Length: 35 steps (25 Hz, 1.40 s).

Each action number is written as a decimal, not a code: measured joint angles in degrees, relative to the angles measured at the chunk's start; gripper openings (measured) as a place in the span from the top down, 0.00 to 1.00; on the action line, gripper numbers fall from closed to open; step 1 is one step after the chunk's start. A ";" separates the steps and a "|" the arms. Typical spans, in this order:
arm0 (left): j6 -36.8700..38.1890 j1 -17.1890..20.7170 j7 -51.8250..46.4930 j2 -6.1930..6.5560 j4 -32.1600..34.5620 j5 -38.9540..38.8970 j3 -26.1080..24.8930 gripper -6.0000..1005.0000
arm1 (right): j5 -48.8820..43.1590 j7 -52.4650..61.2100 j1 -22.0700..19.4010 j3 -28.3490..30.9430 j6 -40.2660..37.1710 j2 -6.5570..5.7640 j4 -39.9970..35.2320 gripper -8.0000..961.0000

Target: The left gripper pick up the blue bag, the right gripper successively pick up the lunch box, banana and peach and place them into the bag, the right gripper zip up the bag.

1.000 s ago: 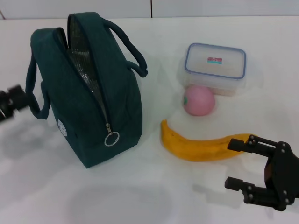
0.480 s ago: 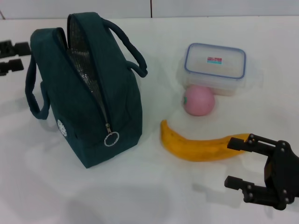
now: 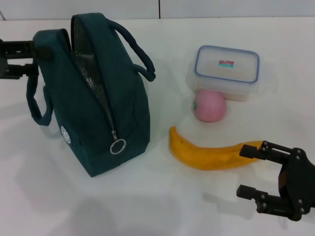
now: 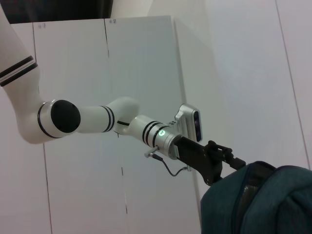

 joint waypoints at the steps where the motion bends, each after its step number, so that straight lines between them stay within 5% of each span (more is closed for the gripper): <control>1: -0.02 -0.20 -0.11 -0.12 0.01 0.25 0.07 0.17 | 0.00 0.04 0.00 0.00 0.00 0.00 0.00 0.27; 12: -1.54 -3.26 -0.20 -2.36 -0.40 4.35 1.30 0.17 | -0.02 0.12 0.00 0.00 0.13 0.00 0.00 0.27; 20: -1.76 -3.16 3.12 -2.69 -0.33 1.38 3.00 0.29 | -0.02 0.12 0.00 0.28 0.05 0.00 0.29 0.27; 35: -1.51 -3.34 3.80 -2.03 -1.40 1.10 3.45 0.89 | 1.52 0.12 -0.08 0.56 -0.28 0.00 1.55 0.27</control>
